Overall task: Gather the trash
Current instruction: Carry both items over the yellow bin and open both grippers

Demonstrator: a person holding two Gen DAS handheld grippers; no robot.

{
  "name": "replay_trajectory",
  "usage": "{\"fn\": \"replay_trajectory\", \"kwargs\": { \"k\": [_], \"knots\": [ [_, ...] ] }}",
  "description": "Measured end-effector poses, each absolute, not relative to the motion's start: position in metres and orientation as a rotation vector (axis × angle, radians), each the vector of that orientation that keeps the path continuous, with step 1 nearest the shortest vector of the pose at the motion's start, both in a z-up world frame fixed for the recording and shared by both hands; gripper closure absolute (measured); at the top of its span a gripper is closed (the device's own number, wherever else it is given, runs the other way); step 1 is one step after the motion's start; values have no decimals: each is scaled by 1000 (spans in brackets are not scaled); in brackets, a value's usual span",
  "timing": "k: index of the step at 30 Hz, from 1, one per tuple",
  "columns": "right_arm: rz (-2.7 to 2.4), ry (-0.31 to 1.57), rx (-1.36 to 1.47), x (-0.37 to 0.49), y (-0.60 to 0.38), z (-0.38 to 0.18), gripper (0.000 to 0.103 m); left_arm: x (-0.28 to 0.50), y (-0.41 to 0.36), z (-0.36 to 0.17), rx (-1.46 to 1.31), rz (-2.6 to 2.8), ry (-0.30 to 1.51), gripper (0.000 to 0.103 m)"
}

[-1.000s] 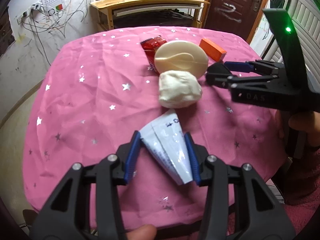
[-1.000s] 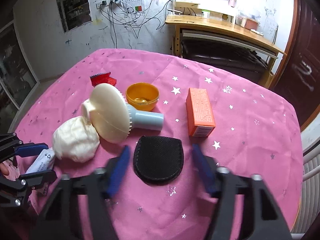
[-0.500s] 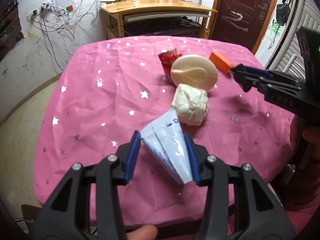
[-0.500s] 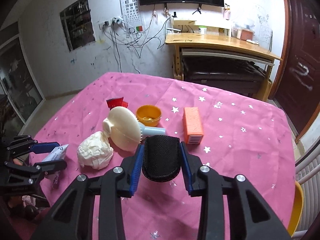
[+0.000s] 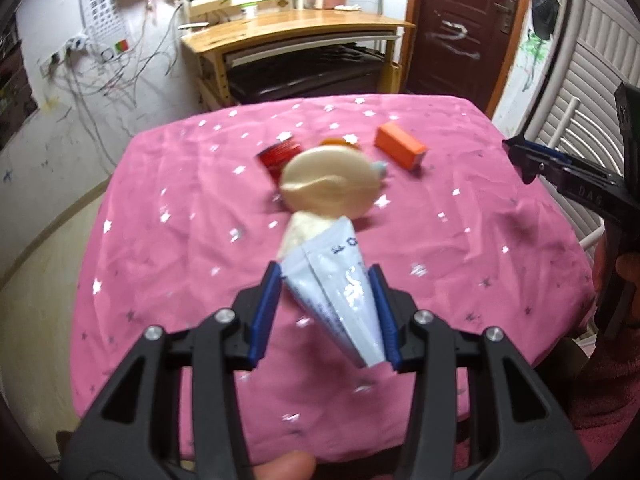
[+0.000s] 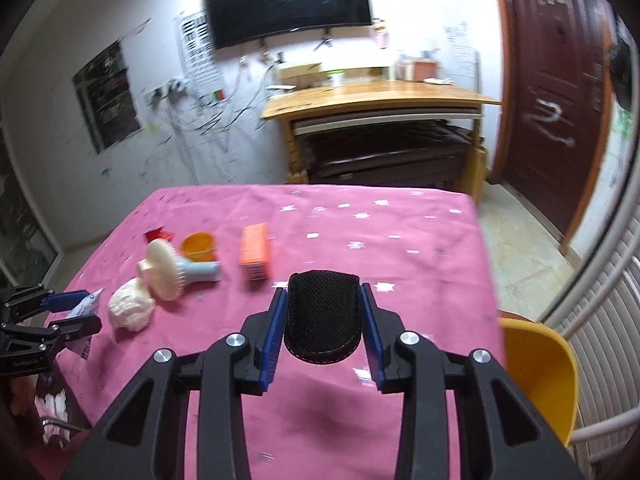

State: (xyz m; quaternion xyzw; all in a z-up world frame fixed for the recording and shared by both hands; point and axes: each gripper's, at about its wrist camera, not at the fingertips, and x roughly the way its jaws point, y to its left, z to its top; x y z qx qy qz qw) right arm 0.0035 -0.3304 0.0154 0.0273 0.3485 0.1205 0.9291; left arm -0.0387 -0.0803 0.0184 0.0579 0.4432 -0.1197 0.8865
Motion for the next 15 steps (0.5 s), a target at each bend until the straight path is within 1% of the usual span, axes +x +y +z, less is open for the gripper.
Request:
{"fn": "replay_trajectory", "kwargs": {
  "k": [12, 15],
  "knots": [
    [23, 650, 172, -14, -443, 13, 73, -18, -161, 36, 188, -348, 892, 60],
    [-19, 646, 197, -15, -465, 9, 73, -8, -185, 37, 172, -399, 913, 60]
  ]
}}
